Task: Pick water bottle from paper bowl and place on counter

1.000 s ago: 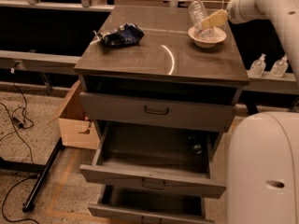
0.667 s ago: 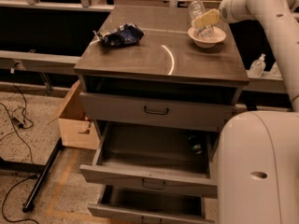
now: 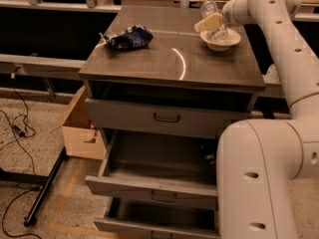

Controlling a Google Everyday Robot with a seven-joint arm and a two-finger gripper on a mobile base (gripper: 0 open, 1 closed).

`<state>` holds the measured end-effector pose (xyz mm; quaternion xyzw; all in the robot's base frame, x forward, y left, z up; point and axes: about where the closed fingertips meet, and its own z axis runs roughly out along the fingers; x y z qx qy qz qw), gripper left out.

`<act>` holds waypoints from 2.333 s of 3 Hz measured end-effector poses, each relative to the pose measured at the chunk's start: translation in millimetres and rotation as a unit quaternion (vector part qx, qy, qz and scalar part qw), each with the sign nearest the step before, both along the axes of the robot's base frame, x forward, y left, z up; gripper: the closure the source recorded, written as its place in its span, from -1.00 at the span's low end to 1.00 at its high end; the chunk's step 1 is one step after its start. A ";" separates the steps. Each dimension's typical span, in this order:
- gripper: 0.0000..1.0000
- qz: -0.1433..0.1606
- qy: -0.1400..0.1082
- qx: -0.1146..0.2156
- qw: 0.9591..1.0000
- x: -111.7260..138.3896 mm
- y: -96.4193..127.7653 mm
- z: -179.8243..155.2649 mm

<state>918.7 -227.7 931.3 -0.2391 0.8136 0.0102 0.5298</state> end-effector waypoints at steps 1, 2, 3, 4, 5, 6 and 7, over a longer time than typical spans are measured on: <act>-1.00 0.004 0.003 -0.012 1.000 6.9 3.2 -10.8; -0.62 0.009 0.005 -0.020 1.000 10.4 6.7 -17.8; -0.15 0.001 0.014 -0.015 1.000 13.3 5.1 -27.8; 0.47 -0.002 0.020 -0.009 1.000 15.7 6.1 -36.1; 0.91 0.005 0.018 -0.007 1.000 17.0 12.8 -35.7; 1.00 0.022 0.004 -0.013 1.000 4.0 13.9 -4.7; 1.00 0.039 -0.025 -0.028 0.999 -11.4 8.8 35.6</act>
Offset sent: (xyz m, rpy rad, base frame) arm 0.0583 -0.0136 0.0023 -0.0588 0.0090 0.0298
